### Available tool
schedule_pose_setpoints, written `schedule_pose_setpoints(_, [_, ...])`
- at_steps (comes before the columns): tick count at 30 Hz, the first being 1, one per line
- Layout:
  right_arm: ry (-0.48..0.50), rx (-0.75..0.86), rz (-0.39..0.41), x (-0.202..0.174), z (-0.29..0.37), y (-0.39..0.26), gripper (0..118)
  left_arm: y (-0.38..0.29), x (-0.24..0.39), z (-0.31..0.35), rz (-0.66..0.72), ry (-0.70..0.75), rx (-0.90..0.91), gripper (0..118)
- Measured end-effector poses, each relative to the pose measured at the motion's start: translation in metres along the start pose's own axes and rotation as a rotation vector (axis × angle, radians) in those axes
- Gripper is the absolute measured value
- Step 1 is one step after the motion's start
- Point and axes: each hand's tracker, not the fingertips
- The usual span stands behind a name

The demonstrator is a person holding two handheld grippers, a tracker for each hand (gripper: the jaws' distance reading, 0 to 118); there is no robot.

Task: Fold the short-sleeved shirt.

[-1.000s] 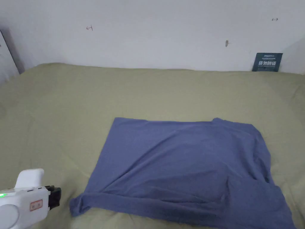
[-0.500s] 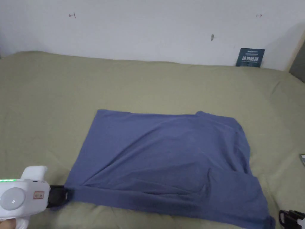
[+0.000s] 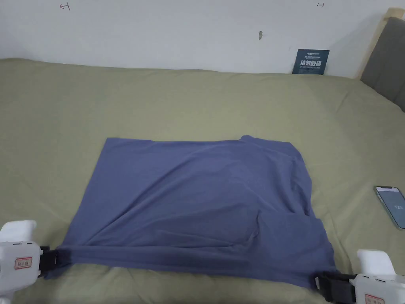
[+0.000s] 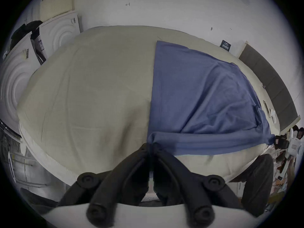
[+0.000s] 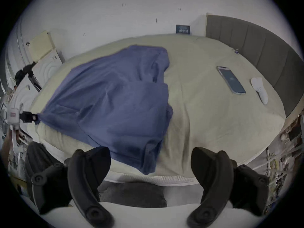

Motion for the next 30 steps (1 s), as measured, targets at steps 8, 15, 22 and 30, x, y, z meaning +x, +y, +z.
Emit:
schedule_pose_setpoints(8, [0.01,0.057,-0.018,0.006,0.024,0.016,2,0.011,-0.001,0.008,-0.002,-0.018,0.025,3])
schedule_pose_setpoints(15, [0.02,0.137,-0.004,0.007,0.025,0.089,2,0.071,0.009,0.013,-0.052,-0.022,0.075,3])
schedule_pose_setpoints(22, [-0.016,0.155,0.03,-0.005,-0.006,0.168,2,0.135,0.018,-0.02,-0.054,-0.022,0.088,3])
schedule_pose_setpoints(30, [-0.072,0.066,0.114,-0.008,-0.08,0.222,2,0.181,0.029,-0.088,-0.075,0.008,0.034,3])
